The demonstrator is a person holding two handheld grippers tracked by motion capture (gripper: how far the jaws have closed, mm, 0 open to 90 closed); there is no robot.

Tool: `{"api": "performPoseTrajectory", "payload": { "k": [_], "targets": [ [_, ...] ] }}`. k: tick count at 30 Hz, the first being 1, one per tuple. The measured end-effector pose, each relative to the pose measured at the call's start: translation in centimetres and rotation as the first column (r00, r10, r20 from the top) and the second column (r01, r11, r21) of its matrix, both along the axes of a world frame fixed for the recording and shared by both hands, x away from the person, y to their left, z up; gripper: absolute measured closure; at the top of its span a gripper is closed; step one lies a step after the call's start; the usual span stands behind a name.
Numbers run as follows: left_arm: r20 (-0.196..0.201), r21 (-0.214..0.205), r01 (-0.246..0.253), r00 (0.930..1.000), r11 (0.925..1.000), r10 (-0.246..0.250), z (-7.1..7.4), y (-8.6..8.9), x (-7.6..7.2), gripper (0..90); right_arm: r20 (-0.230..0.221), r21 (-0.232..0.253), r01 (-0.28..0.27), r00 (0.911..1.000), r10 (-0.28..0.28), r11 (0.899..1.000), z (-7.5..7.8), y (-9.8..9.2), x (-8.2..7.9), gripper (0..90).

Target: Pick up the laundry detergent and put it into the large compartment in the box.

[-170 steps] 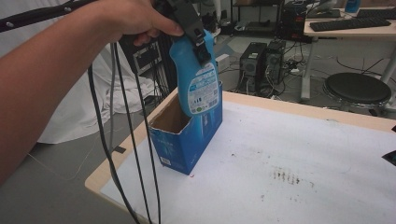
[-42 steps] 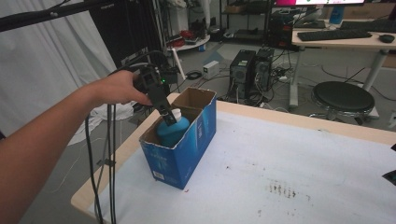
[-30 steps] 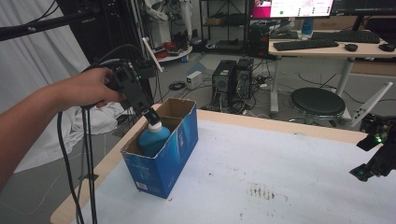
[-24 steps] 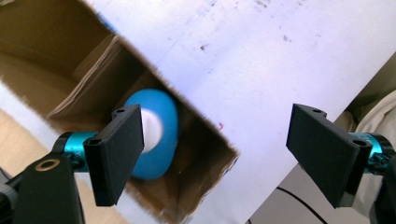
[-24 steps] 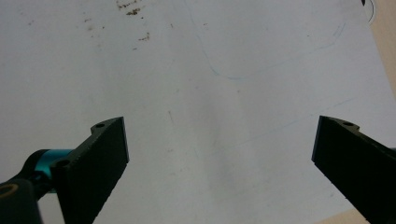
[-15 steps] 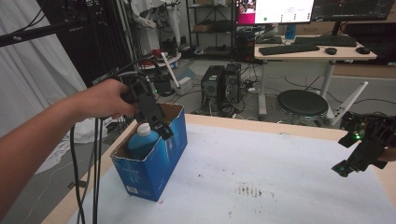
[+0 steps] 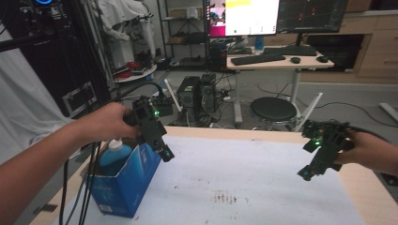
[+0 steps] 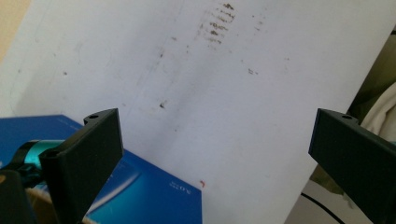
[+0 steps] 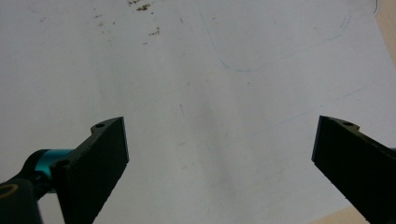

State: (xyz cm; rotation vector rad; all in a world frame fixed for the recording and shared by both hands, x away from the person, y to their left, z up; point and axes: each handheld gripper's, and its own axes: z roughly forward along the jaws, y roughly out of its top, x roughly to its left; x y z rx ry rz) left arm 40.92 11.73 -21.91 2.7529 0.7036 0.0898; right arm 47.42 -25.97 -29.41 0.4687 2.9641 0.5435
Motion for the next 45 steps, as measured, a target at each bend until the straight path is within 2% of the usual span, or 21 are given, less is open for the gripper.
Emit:
{"api": "performPoseTrajectory", "payload": {
  "k": [2,3,4,5,6,8,12,14,17,21,25,33,36,45],
  "targets": [
    [0.002,0.003,0.050,0.9987,0.9987,-0.050,-0.3,-1.0,0.2,3.0,0.002,0.002,0.001,1.0000,-0.001,1.000,0.0,0.1,0.0,2.8],
    [0.001,0.004,0.058,0.9983,0.9983,-0.058,-0.4,-1.4,0.2,3.1,0.001,0.003,0.000,1.0000,0.000,1.000,0.0,0.3,-0.1,2.8],
    [-0.018,0.015,0.050,0.9986,0.9986,-0.050,-0.7,-2.4,0.6,3.1,-0.001,0.007,-0.001,1.0000,0.001,1.000,0.1,0.4,-0.1,2.8],
    [-0.018,0.015,0.050,0.9986,0.9986,-0.050,-0.7,-2.4,0.6,3.1,-0.001,0.007,-0.001,1.0000,0.001,1.000,0.1,0.4,-0.1,2.8],
    [-0.006,0.031,0.017,0.9998,0.9994,-0.017,-1.0,-3.4,1.0,3.1,-0.002,0.003,-0.002,1.0000,0.002,1.000,0.0,0.5,-0.1,2.8],
    [-0.005,0.031,0.013,0.9999,0.9994,-0.013,-1.1,-3.8,1.2,3.1,-0.002,0.002,-0.005,1.0000,0.005,1.000,-0.1,0.6,0.0,2.8],
    [-0.037,0.022,0.029,0.9989,0.9993,-0.029,-1.7,-5.2,2.0,3.1,-0.007,-0.001,-0.010,0.9999,0.010,1.000,-0.3,1.0,0.1,2.8],
    [-0.035,0.048,0.012,0.9993,0.9988,-0.010,-2.1,-5.7,2.6,3.1,-0.009,-0.003,-0.011,0.9999,0.011,1.000,-0.4,1.2,0.1,2.8],
    [-0.043,0.061,-0.013,0.9990,0.9980,0.016,-2.4,-5.8,3.4,3.1,-0.009,-0.003,-0.015,0.9998,0.015,1.000,-0.6,1.3,0.3,2.8],
    [-0.046,0.056,-0.042,0.9979,0.9976,0.045,-2.7,-5.5,4.4,3.1,-0.014,-0.002,-0.022,0.9997,0.021,1.000,-0.8,1.5,0.5,2.8],
    [-0.053,0.061,-0.058,0.9968,0.9965,0.061,-3.0,-5.3,4.9,3.1,-0.018,-0.009,-0.023,0.9996,0.023,1.000,-0.9,1.7,0.6,2.8],
    [-0.049,0.082,-0.045,0.9976,0.9956,0.049,-3.3,-5.2,5.0,3.1,-0.021,-0.009,-0.031,0.9993,0.031,0.999,-1.1,2.0,0.7,2.8],
    [-0.061,0.092,-0.017,0.9979,0.9956,0.023,-3.5,-5.6,4.9,3.1,-0.024,-0.012,-0.032,0.9992,0.032,0.999,-1.2,2.0,0.7,2.8],
    [-0.073,0.099,0.001,0.9973,0.9951,0.007,-3.8,-6.0,4.7,3.1,-0.019,-0.013,-0.034,0.9992,0.034,0.999,-1.1,1.8,0.6,2.8]
  ]
}}
